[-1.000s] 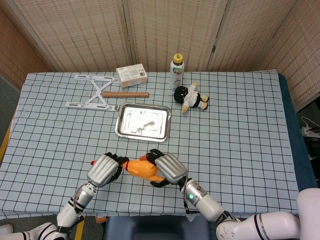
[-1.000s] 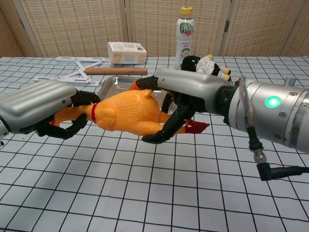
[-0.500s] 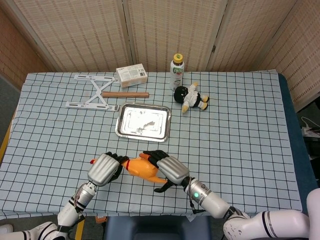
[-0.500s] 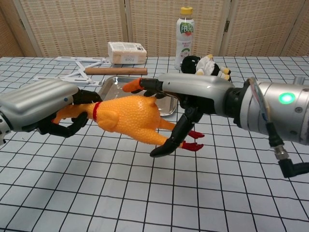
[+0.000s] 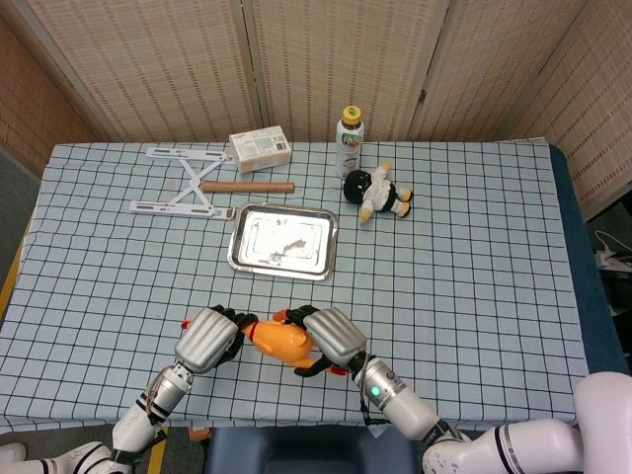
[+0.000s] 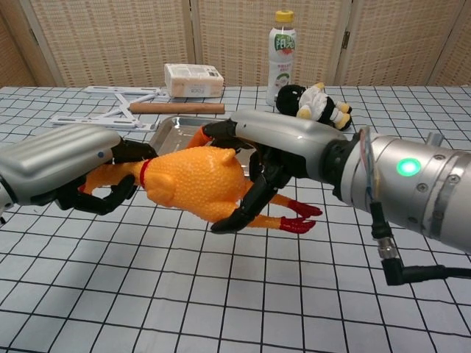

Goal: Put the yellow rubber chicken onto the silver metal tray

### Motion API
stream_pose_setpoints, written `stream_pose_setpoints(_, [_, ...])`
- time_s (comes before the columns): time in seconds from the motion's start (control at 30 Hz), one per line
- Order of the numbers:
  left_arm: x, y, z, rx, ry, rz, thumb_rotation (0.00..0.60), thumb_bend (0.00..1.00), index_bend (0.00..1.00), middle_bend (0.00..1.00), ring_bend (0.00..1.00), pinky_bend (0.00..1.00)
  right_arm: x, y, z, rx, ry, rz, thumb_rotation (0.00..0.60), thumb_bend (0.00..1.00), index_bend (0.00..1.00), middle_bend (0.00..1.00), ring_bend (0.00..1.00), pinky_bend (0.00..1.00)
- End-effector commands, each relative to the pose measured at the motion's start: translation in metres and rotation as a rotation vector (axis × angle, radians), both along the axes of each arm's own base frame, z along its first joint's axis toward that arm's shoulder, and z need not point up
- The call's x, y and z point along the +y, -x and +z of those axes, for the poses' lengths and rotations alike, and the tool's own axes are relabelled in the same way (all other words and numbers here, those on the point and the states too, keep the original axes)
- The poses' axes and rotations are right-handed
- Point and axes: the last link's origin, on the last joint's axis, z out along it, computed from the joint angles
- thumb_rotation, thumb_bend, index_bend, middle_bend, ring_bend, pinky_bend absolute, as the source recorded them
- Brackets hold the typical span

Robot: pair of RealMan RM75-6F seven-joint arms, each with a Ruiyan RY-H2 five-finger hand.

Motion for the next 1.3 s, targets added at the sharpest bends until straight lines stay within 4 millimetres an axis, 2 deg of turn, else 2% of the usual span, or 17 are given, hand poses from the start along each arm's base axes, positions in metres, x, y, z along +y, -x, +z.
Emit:
stream_pose_setpoints(0.03, [0.002,0.001,0.001,-0.004,0.000,0.010,0.600,0.77,0.80,0.73,0.55,0.66,0.000,0.003,0.001,0.030,-0.003,0.008,0.600,0.42,1.00,0.76,0.87,1.00])
stream_pose_setpoints(0.2, [0.004,0.004,0.003,-0.004,-0.001,0.022,0.600,0.77,0.80,0.72,0.55,0.66,0.000,0.002,0.002,0.013,-0.005,-0.010,0.600,0.44,1.00,0.76,0.87,1.00])
stream_pose_setpoints(0.27, [0.004,0.005,0.003,-0.003,-0.002,0.024,0.600,0.77,0.80,0.72,0.55,0.66,0.001,0.004,0.001,0.007,-0.011,-0.021,0.600,0.43,0.96,0.75,0.82,1.00])
stream_pose_setpoints(0.3, [0.004,0.005,0.004,-0.003,-0.001,0.025,0.600,0.77,0.80,0.73,0.55,0.66,0.004,0.005,0.000,0.018,-0.036,-0.010,0.600,0.41,0.81,0.65,0.68,0.91])
stream_pose_setpoints(0.33, [0.004,0.005,0.004,-0.003,-0.001,0.025,0.600,0.77,0.80,0.73,0.55,0.66,0.005,0.007,0.000,0.033,-0.059,0.003,0.600,0.37,0.55,0.47,0.45,0.73])
stream_pose_setpoints(0.37, [0.003,0.004,0.004,-0.003,0.000,0.023,0.600,0.77,0.80,0.73,0.55,0.66,0.004,0.011,0.002,0.057,-0.081,0.016,0.600,0.32,0.27,0.24,0.21,0.48])
stream_pose_setpoints(0.43, [0.001,0.004,0.005,-0.002,0.000,0.012,0.600,0.78,0.80,0.73,0.55,0.66,0.003,0.013,0.007,0.066,-0.077,0.035,0.600,0.26,0.01,0.02,0.01,0.13])
stream_pose_setpoints(0.47, [-0.001,0.003,0.005,-0.001,0.000,0.005,0.600,0.77,0.80,0.73,0.55,0.66,0.003,0.015,0.012,0.059,-0.052,0.049,0.600,0.23,0.00,0.00,0.00,0.04])
stream_pose_setpoints(0.5, [-0.001,0.003,0.006,-0.002,0.000,0.002,0.600,0.77,0.80,0.73,0.55,0.66,0.005,0.019,0.016,0.053,-0.030,0.058,0.600,0.20,0.00,0.00,0.00,0.00])
stream_pose_setpoints(0.63, [0.003,0.006,0.006,-0.001,-0.001,0.020,0.600,0.78,0.80,0.73,0.55,0.66,0.022,0.043,0.042,-0.002,0.085,0.088,0.600,0.12,0.00,0.00,0.00,0.00])
stream_pose_setpoints(0.77, [0.018,0.013,0.003,0.007,-0.012,0.064,0.600,0.78,0.80,0.73,0.55,0.66,0.048,0.084,0.075,-0.023,0.229,0.130,0.600,0.10,0.00,0.00,0.00,0.00])
stream_pose_setpoints(0.9, [0.039,0.016,-0.006,0.022,-0.020,0.087,0.600,0.77,0.80,0.73,0.55,0.66,0.068,0.129,0.100,0.043,0.323,0.110,0.600,0.10,0.00,0.00,0.00,0.00])
stream_pose_setpoints(1.07, [0.070,0.005,-0.030,0.028,-0.005,0.099,0.600,0.77,0.80,0.73,0.55,0.66,0.081,0.171,0.115,0.066,0.355,0.015,0.600,0.10,0.00,0.00,0.00,0.00])
stream_pose_setpoints(1.3, [0.118,-0.016,-0.064,0.032,-0.009,0.107,0.600,0.77,0.80,0.73,0.55,0.66,0.076,0.203,0.120,0.122,0.375,-0.054,0.600,0.10,0.00,0.00,0.00,0.00])
